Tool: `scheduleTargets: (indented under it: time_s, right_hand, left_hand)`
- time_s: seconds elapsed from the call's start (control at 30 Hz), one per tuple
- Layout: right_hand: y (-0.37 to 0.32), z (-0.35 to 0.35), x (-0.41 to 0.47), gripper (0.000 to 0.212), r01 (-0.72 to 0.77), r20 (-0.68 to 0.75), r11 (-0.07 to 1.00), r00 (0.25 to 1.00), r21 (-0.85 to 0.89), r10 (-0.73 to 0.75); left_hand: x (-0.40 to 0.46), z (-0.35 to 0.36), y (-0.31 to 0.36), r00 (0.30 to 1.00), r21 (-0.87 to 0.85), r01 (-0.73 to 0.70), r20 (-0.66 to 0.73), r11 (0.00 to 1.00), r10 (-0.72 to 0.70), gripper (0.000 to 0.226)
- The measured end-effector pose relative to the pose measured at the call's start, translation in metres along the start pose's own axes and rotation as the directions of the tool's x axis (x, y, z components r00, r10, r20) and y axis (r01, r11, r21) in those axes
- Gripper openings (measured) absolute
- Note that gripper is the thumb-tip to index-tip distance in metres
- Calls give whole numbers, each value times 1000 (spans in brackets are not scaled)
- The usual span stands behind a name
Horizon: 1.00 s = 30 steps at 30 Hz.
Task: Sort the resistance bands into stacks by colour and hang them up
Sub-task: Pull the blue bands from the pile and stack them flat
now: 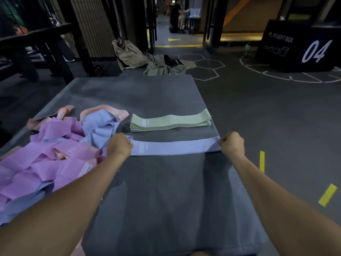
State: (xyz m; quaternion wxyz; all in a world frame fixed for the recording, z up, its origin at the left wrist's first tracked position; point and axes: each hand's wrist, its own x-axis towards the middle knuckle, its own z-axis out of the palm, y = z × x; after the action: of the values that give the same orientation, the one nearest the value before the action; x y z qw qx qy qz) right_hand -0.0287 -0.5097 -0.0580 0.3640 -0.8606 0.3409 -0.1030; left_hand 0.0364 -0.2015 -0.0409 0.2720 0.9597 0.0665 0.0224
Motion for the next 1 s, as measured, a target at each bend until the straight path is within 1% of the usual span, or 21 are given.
scheduleTargets:
  time_s: [0.07, 0.1, 0.17, 0.23, 0.33, 0.4, 0.47, 0.53, 0.6, 0.7, 0.73, 0.8, 0.87, 0.9, 0.93, 1.0]
  right_hand:
    - [0, 2, -1, 21, 26, -13, 1000, 1000, -12, -26]
    - [0, 3, -3, 23, 39, -17, 999, 999, -23, -40]
    - [1, 3, -5, 24, 69, -24, 996, 997, -64, -70]
    - [2, 1, -8, 18, 103, -40, 990, 993, -100, -107]
    - [-2, -3, -11, 15, 145, -78, 985, 985, -98, -153]
    - [-13, -5, -16, 14, 191, -112, 978, 973, -87, -200]
    - [-30, -1, -25, 14, 255, -109, 964, 959, -76, -262]
    - [-54, 12, -40, 16, 325, -47, 944, 944, -49, -327]
    - [-80, 33, -60, 18, 400, 64, 916, 915, -13, -398]
    - [-116, 72, -91, 17, 509, 258, 861, 830, 9, -494]
    - [-126, 84, -101, 19, 545, 317, 839, 795, 5, -518]
    - [-142, 108, -117, 31, 619, 407, 785, 723, -22, -558]
    - [-154, 128, -128, 46, 677, 449, 735, 667, -32, -595]
    - [-160, 137, -132, 50, 695, 458, 718, 648, -28, -609]
    - [-164, 144, -135, 54, 708, 462, 705, 638, -38, -616]
    - [-170, 156, -138, 57, 730, 458, 678, 634, -89, -623]
  left_hand:
    - [-3, 1, 1, 1000, 28, -15, -21, 1000, 15, 27]
    - [-3, 2, 0, 999, 28, -21, -24, 999, 22, 24]
    - [-3, 4, -1, 999, 25, -25, -28, 999, 26, 6]
    - [-3, 6, -1, 999, 12, -18, -35, 1000, 18, 14]
    - [-3, 2, -2, 998, -29, -24, -54, 999, 23, 21]
    - [-3, -6, -6, 996, -42, -75, -56, 996, 73, 17]
    - [-5, -17, -14, 989, -77, -133, -77, 988, 127, 13]
    - [-9, -30, -25, 981, -103, -177, -92, 979, 168, 8]
    - [-14, -43, -39, 975, -63, -213, -75, 975, 209, 12]
    - [-25, -63, -63, 936, 41, -351, -18, 936, 352, 17]
    - [-31, -68, -71, 925, 94, -379, 10, 920, 380, 23]
    - [-44, -75, -84, 927, 214, -374, 95, 902, 362, 44]
    - [-54, -80, -92, 932, 312, -358, 182, 880, 314, 73]
    - [-57, -82, -97, 927, 343, -366, 216, 865, 307, 83]
    - [-58, -84, -103, 918, 370, -384, 254, 846, 305, 87]
    - [-58, -85, -115, 901, 413, -413, 316, 811, 298, 88]
